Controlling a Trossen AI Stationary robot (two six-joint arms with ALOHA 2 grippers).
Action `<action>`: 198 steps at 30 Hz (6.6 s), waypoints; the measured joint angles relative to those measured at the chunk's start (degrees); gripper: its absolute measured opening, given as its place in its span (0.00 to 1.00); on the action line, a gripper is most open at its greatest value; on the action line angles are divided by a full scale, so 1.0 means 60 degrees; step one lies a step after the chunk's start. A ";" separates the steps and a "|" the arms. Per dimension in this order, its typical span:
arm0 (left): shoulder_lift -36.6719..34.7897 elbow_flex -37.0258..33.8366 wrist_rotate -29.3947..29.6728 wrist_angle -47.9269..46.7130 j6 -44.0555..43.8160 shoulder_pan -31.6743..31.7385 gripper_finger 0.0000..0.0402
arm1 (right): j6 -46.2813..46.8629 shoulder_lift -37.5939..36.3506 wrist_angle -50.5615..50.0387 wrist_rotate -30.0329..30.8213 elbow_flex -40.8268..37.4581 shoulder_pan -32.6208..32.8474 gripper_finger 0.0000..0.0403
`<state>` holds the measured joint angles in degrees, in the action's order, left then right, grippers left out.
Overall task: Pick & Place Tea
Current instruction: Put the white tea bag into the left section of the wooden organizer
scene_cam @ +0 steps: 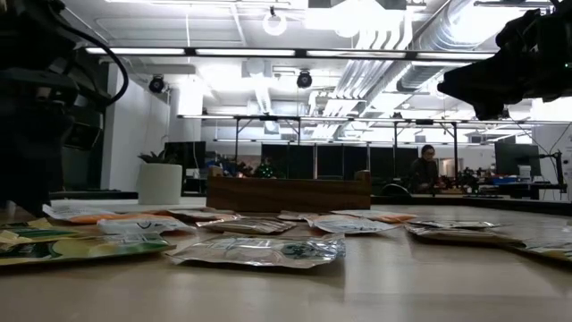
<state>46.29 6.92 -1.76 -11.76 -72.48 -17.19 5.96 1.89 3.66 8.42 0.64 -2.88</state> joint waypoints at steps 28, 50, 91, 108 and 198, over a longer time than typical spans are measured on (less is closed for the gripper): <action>0.1763 0.0492 0.0000 0.1090 -0.0077 -0.0004 0.57 | 0.0000 0.0000 0.0000 0.0000 0.0000 -0.0002 0.38; 0.2243 0.0592 0.0433 0.1332 0.0771 -0.0004 0.09 | 0.0000 0.0000 0.0000 -0.0003 0.0002 -0.0003 0.38; 0.2964 0.8235 0.5090 -0.8079 1.0122 0.0000 0.00 | 0.0000 0.0004 0.0008 0.0001 0.0004 0.0000 0.38; 0.7412 1.1737 0.7559 -0.8808 1.3113 0.1041 0.00 | 0.0000 0.0004 0.0002 0.0001 0.0000 -0.0001 0.38; 0.9633 1.1846 0.6619 -0.7327 1.6112 0.3137 0.34 | 0.0000 0.0000 0.0000 -0.0003 0.0002 0.0001 0.38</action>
<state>104.09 78.00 37.96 -55.71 24.19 1.63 5.96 1.89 3.66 8.40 0.65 -2.87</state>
